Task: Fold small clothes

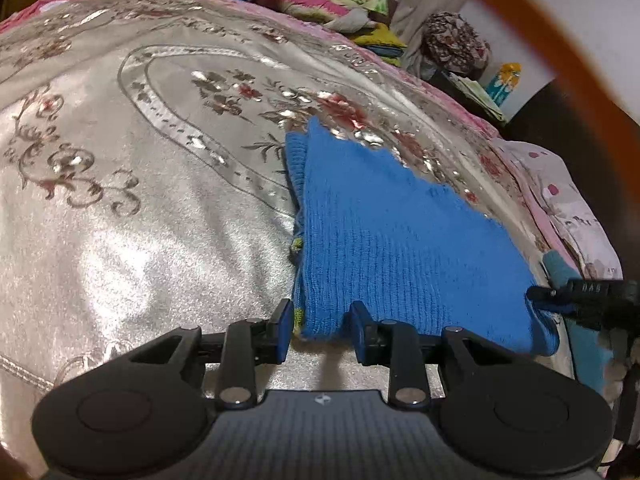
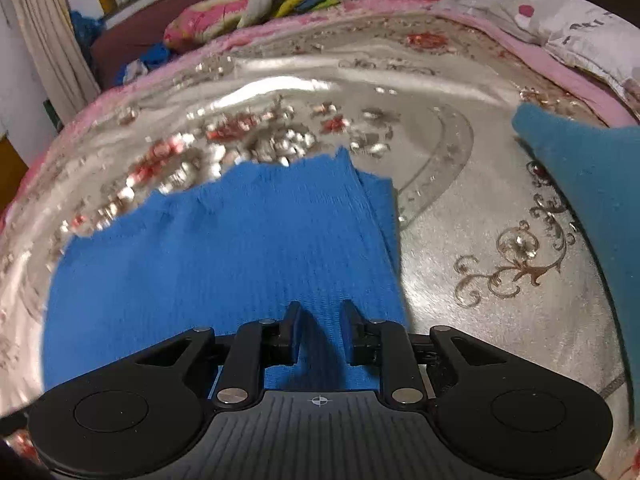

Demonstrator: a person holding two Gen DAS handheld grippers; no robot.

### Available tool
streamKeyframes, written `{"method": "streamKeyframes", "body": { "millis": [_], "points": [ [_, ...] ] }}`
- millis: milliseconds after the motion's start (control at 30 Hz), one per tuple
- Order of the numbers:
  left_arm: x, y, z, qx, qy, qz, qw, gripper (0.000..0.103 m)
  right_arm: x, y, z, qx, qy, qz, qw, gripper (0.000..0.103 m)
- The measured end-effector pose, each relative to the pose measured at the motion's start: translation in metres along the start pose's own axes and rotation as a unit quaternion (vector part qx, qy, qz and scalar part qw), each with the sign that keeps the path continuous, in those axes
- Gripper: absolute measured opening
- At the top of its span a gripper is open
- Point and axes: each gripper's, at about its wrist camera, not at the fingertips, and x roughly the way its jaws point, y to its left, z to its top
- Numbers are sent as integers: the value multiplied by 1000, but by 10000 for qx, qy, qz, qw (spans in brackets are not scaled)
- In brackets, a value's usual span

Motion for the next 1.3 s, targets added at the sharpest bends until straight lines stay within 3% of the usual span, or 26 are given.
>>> {"method": "streamKeyframes", "body": {
  "millis": [600, 867, 1300],
  "points": [
    [-1, 13, -2, -245, 79, -461, 9986, 36, 3, 76, -6, -594, 147, 235, 9978, 24],
    [-1, 13, -2, -230, 79, -474, 9986, 37, 21, 82, -18, -729, 412, 241, 9962, 24],
    [-1, 14, -2, -245, 96, -517, 9983, 38, 18, 84, -17, -691, 414, 277, 9964, 27]
  ]
}}
